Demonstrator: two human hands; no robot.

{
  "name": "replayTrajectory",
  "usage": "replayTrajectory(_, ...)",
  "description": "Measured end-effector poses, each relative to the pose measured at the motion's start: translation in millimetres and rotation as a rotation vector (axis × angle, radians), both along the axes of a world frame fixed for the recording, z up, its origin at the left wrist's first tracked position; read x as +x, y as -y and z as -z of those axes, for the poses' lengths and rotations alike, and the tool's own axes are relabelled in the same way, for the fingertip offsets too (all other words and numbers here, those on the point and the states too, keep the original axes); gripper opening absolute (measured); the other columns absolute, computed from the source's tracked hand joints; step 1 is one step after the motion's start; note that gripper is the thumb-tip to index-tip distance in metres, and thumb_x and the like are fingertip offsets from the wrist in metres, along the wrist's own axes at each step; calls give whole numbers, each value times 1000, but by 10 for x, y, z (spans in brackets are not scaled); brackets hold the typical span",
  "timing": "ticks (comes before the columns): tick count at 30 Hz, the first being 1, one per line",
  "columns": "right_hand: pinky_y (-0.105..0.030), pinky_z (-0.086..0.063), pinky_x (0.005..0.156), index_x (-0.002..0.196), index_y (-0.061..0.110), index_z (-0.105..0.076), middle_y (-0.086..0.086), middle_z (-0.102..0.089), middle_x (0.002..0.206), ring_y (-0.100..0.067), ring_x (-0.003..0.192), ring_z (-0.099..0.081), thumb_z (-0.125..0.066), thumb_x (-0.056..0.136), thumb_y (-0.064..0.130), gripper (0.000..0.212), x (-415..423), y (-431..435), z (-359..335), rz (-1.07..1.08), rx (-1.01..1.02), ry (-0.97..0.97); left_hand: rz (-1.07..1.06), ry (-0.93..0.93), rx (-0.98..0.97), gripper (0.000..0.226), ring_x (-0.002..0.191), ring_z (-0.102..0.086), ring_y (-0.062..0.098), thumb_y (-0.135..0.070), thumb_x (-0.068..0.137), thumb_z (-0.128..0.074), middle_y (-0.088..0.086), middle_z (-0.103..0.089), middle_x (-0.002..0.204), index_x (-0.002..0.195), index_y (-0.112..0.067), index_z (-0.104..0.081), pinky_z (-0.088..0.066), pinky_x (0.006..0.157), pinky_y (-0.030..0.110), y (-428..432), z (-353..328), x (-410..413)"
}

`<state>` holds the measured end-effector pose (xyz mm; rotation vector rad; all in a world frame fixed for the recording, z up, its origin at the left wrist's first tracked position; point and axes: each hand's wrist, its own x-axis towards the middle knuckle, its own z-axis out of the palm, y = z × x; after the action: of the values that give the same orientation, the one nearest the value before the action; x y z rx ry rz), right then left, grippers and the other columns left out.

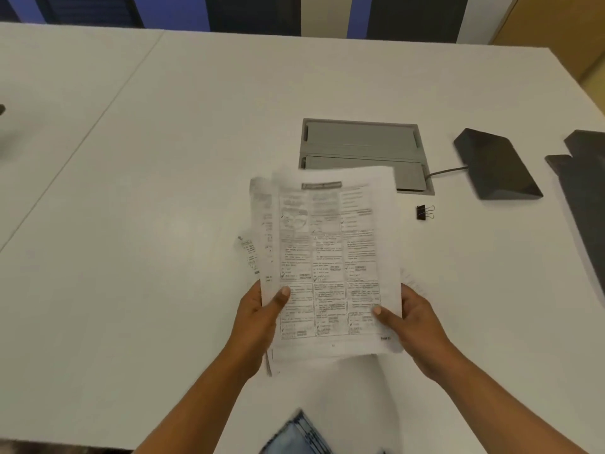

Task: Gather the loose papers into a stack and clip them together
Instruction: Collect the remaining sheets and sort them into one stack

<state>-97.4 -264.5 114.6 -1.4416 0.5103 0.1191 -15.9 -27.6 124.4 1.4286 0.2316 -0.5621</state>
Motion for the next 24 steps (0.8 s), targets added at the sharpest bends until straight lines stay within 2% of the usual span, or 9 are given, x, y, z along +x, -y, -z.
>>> replayTrajectory(4, -44, -55, 90, 126, 14, -59, -4, -71, 119, -23, 109, -68, -78, 73, 12, 56, 170, 74, -54, -21, -37, 43, 146, 86, -9, 30, 107, -71, 27, -13, 97, -58, 5, -73, 118, 126, -17, -63, -58, 90, 50, -7, -30, 118)
replayTrajectory(10, -46, -55, 91, 114, 19, -67, -2, -73, 114, -19, 104, -69, -73, 81, 5, 37, 398, 28, -114, 92, -73, 108, 172, 198, 55, 33, 101, -73, 17, -8, 91, -67, -3, -75, 114, 121, -22, -67, -61, 84, 39, 117, -88, 267)
replayTrajectory(14, -45, -56, 88, 118, 16, -66, -3, -72, 116, -20, 105, -69, -73, 81, 4, 40, 393, -35, -128, 67, -95, 136, 104, 243, 53, 36, 102, -72, 17, -9, 87, -72, -3, -75, 113, 122, -17, -67, -62, 83, 36, 125, -52, 238)
replayTrajectory(17, -41, -56, 86, 116, 23, -65, -2, -71, 116, -21, 107, -67, -74, 79, 7, 41, 359, -66, -128, 81, -103, 167, 71, 298, 68, 33, 100, -73, 15, -8, 84, -75, -8, -75, 106, 113, -22, -69, -61, 78, 29, 113, -22, 197)
replayTrajectory(21, -41, -57, 85, 110, 22, -69, -3, -74, 111, -22, 104, -69, -74, 80, 7, 35, 348, -78, -103, 70, -114, 150, 22, 302, 81, 28, 96, -74, 15, -12, 82, -77, -2, -77, 104, 106, -25, -72, -62, 78, 34, 101, 28, 176)
replayTrajectory(24, -39, -57, 84, 107, 25, -70, -2, -74, 109, -20, 103, -69, -74, 80, 7, 33, 333, -80, -76, 54, -114, 145, 19, 297, 81, 28, 96, -73, 13, -13, 83, -76, -6, -77, 104, 107, -27, -72, -62, 76, 28, 81, 61, 157)
